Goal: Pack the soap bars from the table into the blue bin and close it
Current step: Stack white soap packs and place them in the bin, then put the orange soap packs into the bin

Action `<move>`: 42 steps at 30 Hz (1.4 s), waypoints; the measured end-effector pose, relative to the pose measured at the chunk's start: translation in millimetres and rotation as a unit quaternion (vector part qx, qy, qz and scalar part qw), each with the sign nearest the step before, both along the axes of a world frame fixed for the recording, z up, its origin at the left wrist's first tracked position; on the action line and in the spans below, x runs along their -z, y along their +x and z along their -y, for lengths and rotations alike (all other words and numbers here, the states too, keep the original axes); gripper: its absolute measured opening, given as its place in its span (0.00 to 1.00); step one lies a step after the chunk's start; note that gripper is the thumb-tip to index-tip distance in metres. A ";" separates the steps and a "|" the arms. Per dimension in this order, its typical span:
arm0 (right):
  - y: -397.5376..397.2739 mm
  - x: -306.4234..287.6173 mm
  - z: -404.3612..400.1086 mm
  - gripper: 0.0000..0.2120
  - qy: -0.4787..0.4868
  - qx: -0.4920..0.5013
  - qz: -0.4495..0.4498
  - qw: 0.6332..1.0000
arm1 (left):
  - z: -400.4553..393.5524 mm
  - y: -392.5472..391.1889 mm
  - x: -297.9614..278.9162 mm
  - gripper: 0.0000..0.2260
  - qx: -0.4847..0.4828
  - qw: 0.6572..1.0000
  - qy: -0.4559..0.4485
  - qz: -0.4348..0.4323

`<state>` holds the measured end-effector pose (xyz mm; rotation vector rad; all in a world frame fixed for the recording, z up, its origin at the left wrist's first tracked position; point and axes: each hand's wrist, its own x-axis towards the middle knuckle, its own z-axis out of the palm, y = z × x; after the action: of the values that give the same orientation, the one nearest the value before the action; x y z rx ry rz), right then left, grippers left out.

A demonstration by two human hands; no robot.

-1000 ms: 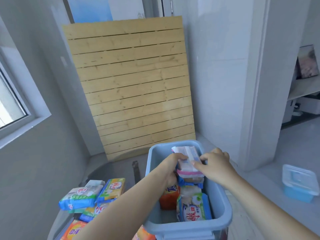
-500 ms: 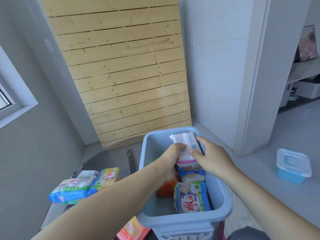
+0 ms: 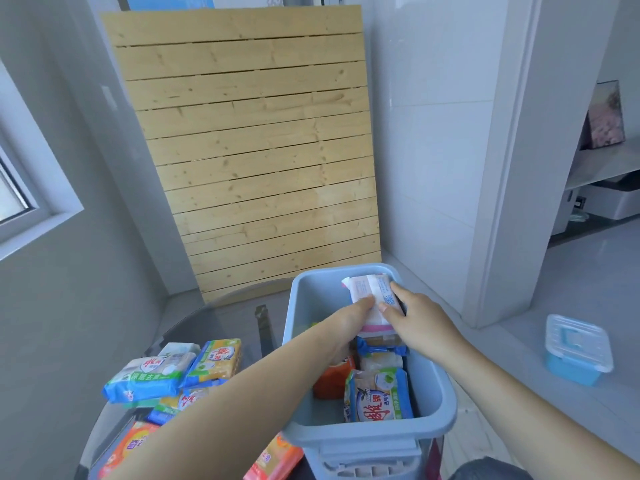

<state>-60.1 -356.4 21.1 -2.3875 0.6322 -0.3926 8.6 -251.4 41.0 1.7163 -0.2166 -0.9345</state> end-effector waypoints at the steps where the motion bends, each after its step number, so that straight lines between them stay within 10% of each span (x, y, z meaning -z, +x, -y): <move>1: -1.7 -0.7 -0.5 0.28 -0.002 -0.005 0.004 1.000 | -0.1 -1.1 -0.3 0.22 -0.008 0.999 0.026 0.027; 7: -19.7 -15.6 -12.2 0.23 -0.057 0.006 0.056 0.997 | -14.4 -3.6 -15.3 0.27 -0.019 0.987 0.090 0.132; 18: -53.6 -30.6 -115.1 0.13 0.001 -0.085 0.240 0.967 | -126.2 -41.9 -20.3 0.12 -0.118 0.938 -0.087 0.315; 33: -67.2 33.5 -210.0 0.10 -0.147 -0.227 0.263 0.926 | -241.0 -69.4 55.0 0.12 -0.219 0.942 -0.007 0.254; 42: -48.3 94.2 -223.2 0.20 -0.063 -0.245 0.043 0.966 | -259.3 -83.3 96.2 0.20 -0.329 0.935 0.063 0.115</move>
<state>-108.4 -133.2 -73.1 -2.5237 -0.0359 -0.3217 -74.6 7.9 -55.2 1.8367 0.2655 -0.2541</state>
